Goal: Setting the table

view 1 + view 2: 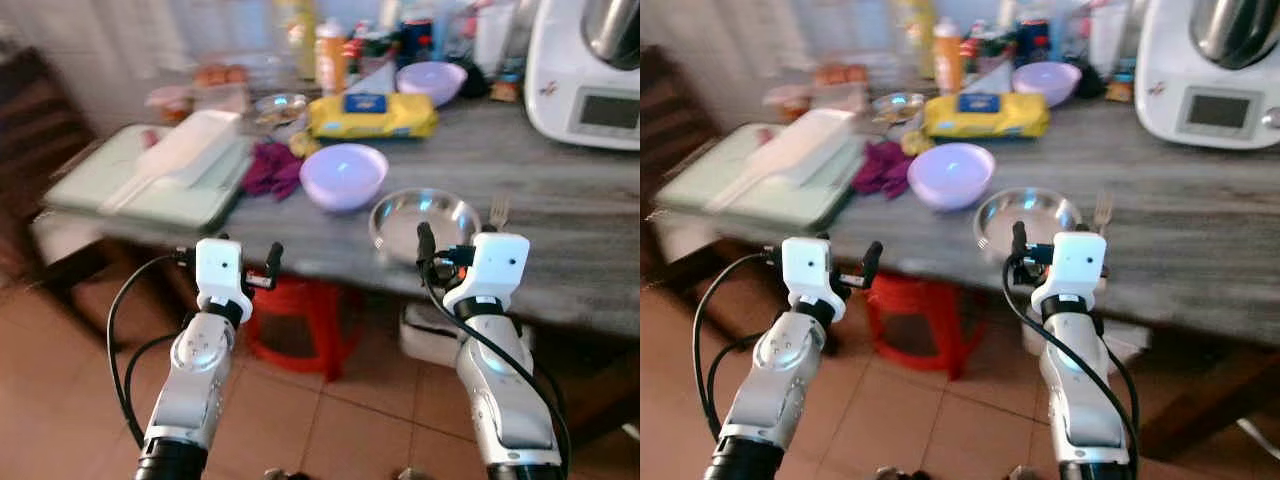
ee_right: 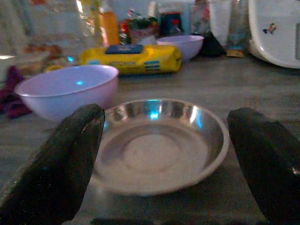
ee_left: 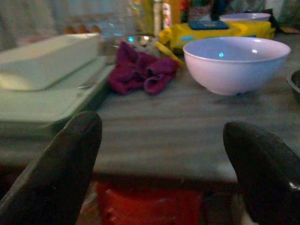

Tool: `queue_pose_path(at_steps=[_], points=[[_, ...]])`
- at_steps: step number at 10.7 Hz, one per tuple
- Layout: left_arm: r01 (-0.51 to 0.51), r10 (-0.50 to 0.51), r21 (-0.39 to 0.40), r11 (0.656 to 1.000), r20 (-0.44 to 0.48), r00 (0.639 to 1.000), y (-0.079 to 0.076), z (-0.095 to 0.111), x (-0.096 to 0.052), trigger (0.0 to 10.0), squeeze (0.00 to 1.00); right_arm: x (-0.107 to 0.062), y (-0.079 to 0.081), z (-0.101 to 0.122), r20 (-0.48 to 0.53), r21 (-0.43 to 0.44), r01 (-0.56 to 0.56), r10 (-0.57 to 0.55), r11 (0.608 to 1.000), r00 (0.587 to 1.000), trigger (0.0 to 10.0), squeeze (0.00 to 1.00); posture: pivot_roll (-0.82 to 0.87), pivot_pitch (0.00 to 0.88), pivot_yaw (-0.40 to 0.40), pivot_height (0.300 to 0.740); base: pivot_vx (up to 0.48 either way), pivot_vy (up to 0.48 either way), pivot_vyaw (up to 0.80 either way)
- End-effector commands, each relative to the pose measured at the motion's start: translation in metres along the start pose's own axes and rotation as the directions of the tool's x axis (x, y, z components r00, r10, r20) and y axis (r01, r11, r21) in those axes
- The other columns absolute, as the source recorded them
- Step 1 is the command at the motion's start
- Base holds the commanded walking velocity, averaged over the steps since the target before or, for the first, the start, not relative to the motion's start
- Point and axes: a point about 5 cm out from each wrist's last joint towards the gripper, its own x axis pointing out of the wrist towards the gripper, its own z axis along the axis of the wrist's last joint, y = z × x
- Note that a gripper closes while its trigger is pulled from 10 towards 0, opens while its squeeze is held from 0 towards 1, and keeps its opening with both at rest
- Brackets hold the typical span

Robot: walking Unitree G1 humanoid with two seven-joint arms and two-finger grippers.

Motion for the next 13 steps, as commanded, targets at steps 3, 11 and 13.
queue_pose_path(at_steps=[3,11,13], points=[[0.001,-0.001,0.019,1.000,-0.021,1.000,0.0020,-0.0027,-0.0014,10.0,0.00,-0.0005,-0.0019,-0.0039,-0.023,0.001,0.019,-0.019,1.000,1.000,10.0,0.00,-0.19,0.051,0.119,0.740,-0.337,0.000,0.00],[0.047,-0.047,0.012,0.999,0.005,0.999,-0.0025,0.0002,-0.0002,10.0,0.00,0.0013,-0.0022,-0.0032,-0.021,0.000,0.026,-0.026,1.000,0.999,10.0,0.00,-0.19,0.049,0.114,0.740,-0.160,0.000,0.00],[0.093,-0.094,0.032,0.995,0.013,0.996,-0.0078,0.0021,-0.0008,10.0,0.00,0.0009,-0.0027,-0.0045,-0.034,-0.002,0.023,-0.023,1.000,0.999,10.0,0.00,-0.19,0.050,0.114,0.740,0.000,0.000,-0.20]])
